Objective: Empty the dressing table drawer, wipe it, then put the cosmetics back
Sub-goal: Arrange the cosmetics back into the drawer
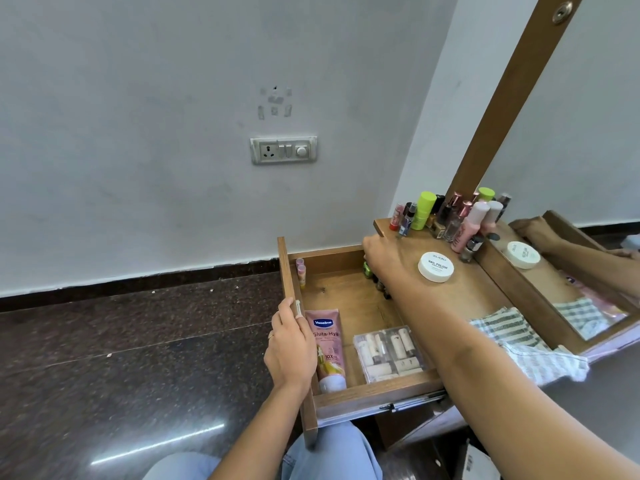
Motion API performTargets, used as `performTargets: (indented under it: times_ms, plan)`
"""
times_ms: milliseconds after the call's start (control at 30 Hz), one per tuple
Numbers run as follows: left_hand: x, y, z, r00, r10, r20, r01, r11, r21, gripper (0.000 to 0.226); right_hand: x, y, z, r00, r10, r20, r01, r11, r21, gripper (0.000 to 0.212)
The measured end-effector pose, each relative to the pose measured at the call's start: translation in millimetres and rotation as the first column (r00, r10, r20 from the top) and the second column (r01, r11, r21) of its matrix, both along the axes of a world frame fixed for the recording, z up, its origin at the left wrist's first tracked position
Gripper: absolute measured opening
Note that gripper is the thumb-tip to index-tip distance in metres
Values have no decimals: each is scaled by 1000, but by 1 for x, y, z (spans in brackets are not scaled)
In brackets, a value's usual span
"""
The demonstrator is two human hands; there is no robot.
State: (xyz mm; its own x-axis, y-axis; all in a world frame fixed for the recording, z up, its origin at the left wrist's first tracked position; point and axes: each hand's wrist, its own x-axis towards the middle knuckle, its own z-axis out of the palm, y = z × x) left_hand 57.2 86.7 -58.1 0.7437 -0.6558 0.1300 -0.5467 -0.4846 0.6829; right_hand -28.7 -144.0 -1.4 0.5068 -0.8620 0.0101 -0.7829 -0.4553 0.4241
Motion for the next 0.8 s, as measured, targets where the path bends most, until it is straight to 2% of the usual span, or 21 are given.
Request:
performTargets:
  times_ms: [100, 200, 300, 400, 600, 800]
  plan:
    - [0, 0, -1, 1000, -8, 8, 8, 1000, 2, 36, -2, -1, 6, 955, -13, 295, 1, 999, 39, 14]
    - [1, -1, -1, 1000, -11, 12, 11, 1000, 6, 36, -18, 2, 25, 803, 8, 596, -19, 1000, 13, 17]
    - [0, -1, -2, 1000, -10, 5, 10, 1000, 2, 36, -44, -5, 49, 654, 12, 756, 49, 997, -58, 18]
    - [0, -1, -2, 1000, -11, 2, 11, 1000, -11, 36, -63, -19, 68, 605, 17, 796, 108, 989, -103, 26]
    - [0, -1, -2, 1000, -8, 8, 8, 1000, -7, 35, -68, -37, 69, 681, -25, 732, 88, 995, -48, 33]
    - [0, -1, -2, 1000, -10, 5, 10, 1000, -3, 36, -66, -36, 68, 676, -80, 733, 106, 994, 11, 24]
